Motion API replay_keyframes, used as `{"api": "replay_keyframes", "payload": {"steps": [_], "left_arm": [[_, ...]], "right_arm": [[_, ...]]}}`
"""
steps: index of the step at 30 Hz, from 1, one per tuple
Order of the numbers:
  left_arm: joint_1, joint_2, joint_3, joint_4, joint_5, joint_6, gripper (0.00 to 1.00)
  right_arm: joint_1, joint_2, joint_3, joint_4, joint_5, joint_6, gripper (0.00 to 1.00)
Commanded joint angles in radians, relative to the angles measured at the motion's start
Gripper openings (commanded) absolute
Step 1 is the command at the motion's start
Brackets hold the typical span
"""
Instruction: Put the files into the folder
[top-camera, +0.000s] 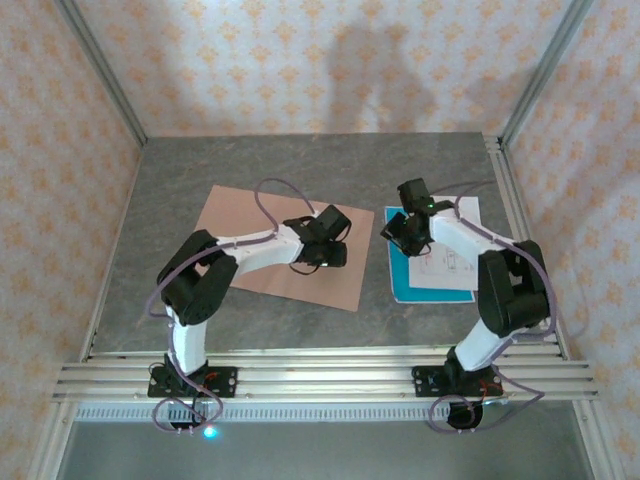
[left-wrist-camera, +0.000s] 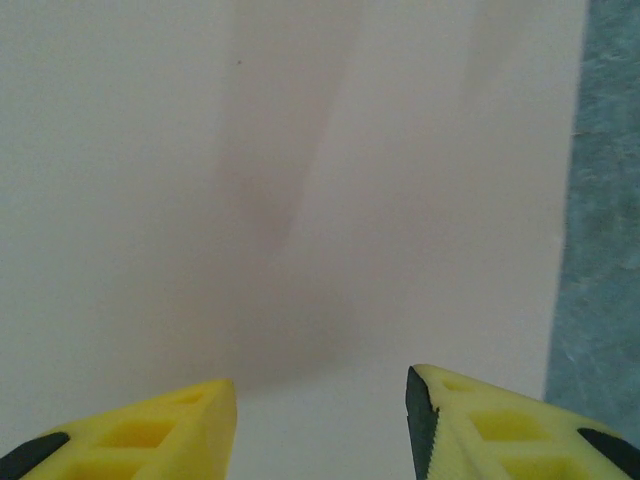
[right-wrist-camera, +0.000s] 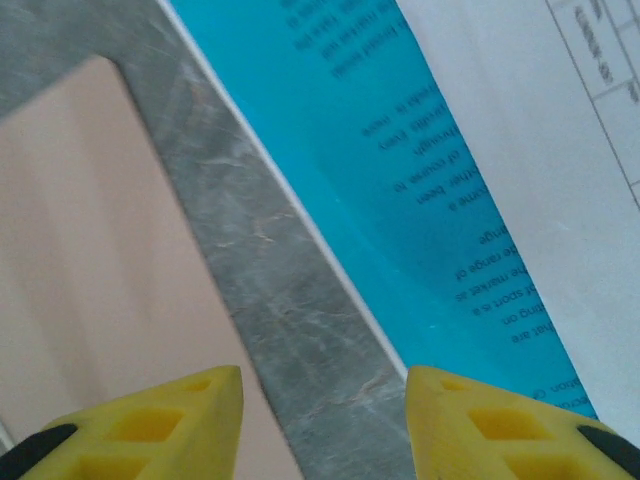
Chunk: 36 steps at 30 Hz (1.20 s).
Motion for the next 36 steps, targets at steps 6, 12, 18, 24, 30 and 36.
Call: {"api": "replay_keyframes", "payload": {"steps": [6,12,18,24,30,36], "left_arm": [[-0.024,0.075,0.078,0.015,-0.092,-0.022,0.49],[-0.048,0.120,0.161,-0.024,-0.134,-0.012,0.52],[-0.054,0.146,0.295,-0.086,-0.191,0.000,0.53],[-0.028,0.307,0.517,-0.256,-0.209,0.032,0.44],[-0.007,0.392,0.566,-0.287,-0.178,0.051,0.31],[-0.008,0.413,0.542,-0.253,-0.135,0.038,0.10]], "right_arm": [[-0.008,0.033,-0.043,0.034,0.084,0.021,0.44],[-0.010,0.058,-0.069,0.051,0.075,0.012,0.43],[-0.017,0.016,-0.106,0.081,0.065,0.012,0.43],[-0.020,0.039,-0.110,0.091,0.042,0.008,0.41],[-0.020,0.051,-0.120,0.113,-0.005,-0.012,0.39],[-0.016,0.079,-0.120,0.157,-0.120,-0.048,0.36]]}}
